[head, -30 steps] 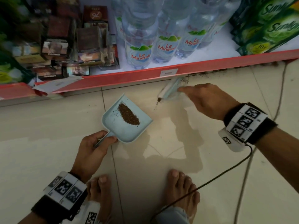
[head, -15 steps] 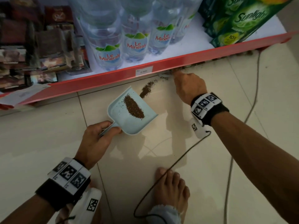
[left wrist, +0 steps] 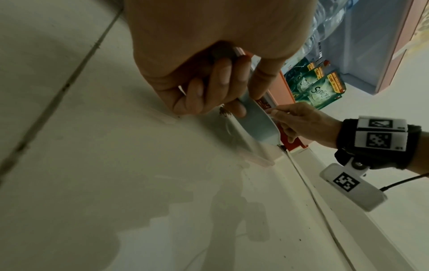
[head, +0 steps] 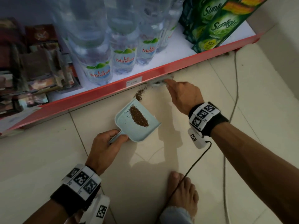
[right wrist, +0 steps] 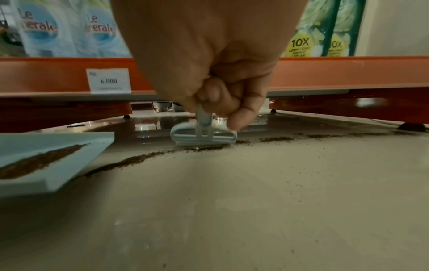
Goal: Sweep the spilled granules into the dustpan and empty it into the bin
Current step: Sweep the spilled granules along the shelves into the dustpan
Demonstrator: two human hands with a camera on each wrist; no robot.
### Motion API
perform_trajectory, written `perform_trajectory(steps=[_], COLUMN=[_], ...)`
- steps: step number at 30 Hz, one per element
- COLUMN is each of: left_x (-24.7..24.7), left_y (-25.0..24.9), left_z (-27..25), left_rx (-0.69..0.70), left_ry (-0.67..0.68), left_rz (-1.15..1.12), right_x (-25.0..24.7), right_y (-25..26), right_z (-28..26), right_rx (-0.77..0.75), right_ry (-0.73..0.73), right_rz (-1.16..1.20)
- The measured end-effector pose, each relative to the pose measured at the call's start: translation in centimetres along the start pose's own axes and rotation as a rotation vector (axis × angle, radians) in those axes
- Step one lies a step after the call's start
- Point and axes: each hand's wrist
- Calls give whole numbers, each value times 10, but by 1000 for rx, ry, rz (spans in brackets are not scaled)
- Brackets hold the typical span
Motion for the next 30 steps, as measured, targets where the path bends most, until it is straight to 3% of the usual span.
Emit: perform_trajectory(steps=[4,9,12,17,19,22,25,30], left_x=[6,21,38,72,87,111,134,166], left_y=[-9,-28,-46,-70,-77,-88,-95,-103], left_z=[3,16,28,53,65,77,87,112], left_rx=[30,64,86,134,147,130,86,85], left_ry=[15,84,108,72,66,108,155,218], left_rz=[34,82,101,186,184,156,148,188], right_x=[4,-5,-8,-12,-14,-22,-27,-16], right_y=[1,-17,-35,-75,-96,-133,-167,-219], right_z=[-11,-40,-54,-62,-58,-50,-41,-18], right_rx=[-45,62,228,414,412,328,258,217], right_ry=[130,-147,-214,-146,-128,-118,-199,-245], right_rz=[40,372,641,1227,1190,919,650,443])
Point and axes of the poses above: each hand's wrist, its own z-axis towards the middle knuckle, its own x-axis out of the palm, y = z × x, and after that the axes turned 2 degrees about y, right-handed
